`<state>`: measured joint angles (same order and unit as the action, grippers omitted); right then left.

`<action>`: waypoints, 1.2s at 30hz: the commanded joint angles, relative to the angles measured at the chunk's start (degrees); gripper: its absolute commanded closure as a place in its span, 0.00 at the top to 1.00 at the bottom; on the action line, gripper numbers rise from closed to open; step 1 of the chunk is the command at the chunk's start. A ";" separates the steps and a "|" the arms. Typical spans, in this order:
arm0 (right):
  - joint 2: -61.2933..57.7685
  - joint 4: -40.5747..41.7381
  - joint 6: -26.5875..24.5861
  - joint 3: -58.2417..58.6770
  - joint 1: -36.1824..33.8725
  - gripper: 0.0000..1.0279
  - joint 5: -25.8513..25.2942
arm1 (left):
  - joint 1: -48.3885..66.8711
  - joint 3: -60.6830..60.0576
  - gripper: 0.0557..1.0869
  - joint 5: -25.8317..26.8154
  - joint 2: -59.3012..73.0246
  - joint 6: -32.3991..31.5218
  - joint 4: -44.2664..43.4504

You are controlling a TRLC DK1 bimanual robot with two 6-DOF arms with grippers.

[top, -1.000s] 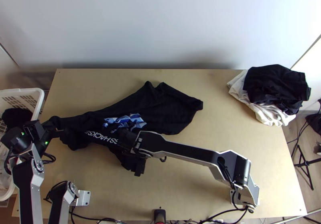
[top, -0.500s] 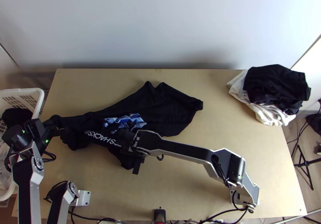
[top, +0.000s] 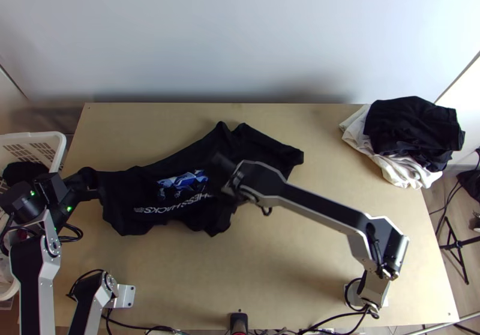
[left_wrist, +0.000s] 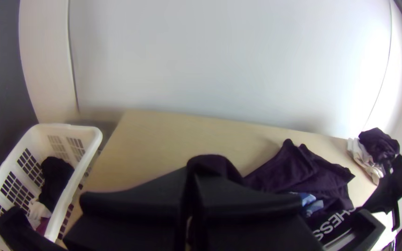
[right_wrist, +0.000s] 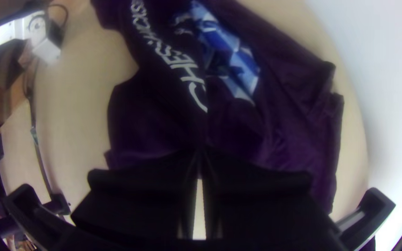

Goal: Fold the t-shirt

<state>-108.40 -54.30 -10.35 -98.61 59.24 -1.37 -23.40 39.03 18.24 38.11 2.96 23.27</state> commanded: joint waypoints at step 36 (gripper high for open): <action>-20.54 -8.10 1.65 -32.00 -11.34 0.95 -1.18 | 6.35 -9.05 0.03 -0.22 5.57 -0.68 -4.72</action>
<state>-133.47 -58.70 -9.26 -130.85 49.15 -2.96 -17.72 30.83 18.00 42.09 3.40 20.71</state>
